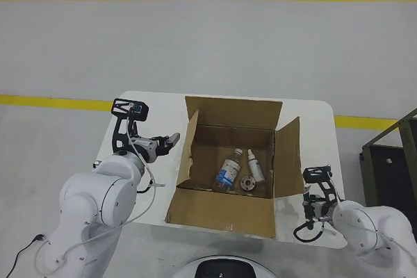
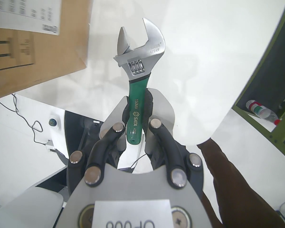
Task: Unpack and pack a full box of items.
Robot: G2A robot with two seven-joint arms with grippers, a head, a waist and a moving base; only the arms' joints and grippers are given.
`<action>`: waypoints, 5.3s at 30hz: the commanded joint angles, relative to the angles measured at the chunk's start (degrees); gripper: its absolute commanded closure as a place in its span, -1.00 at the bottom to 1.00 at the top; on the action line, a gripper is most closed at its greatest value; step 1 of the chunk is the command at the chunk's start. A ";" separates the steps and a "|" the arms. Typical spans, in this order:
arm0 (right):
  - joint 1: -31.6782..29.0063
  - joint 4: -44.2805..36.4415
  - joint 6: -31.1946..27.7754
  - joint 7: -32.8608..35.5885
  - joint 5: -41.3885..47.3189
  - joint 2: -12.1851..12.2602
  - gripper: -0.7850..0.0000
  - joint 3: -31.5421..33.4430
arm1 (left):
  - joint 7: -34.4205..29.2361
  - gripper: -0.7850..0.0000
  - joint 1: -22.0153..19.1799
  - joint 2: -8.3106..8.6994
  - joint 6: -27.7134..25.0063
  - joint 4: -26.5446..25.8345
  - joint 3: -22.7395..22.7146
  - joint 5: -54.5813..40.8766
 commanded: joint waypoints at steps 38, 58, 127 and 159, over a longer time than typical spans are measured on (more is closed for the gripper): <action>-13.96 -9.75 -29.73 -10.51 47.73 1.06 1.00 33.54 | 0.00 -1.00 0.00 0.00 0.00 0.00 0.00 0.00; -11.11 -9.75 -30.00 -9.34 51.01 2.18 1.00 28.84 | 0.00 -1.00 0.00 0.00 0.00 0.00 0.00 0.00; 46.50 46.35 19.10 -52.32 45.69 -13.49 1.00 -54.50 | 0.00 -1.00 0.00 0.00 0.00 0.00 0.00 0.00; 28.81 15.54 2.42 -47.03 32.40 -8.51 1.00 -30.87 | 0.00 -1.00 0.00 0.00 0.00 0.00 0.00 0.00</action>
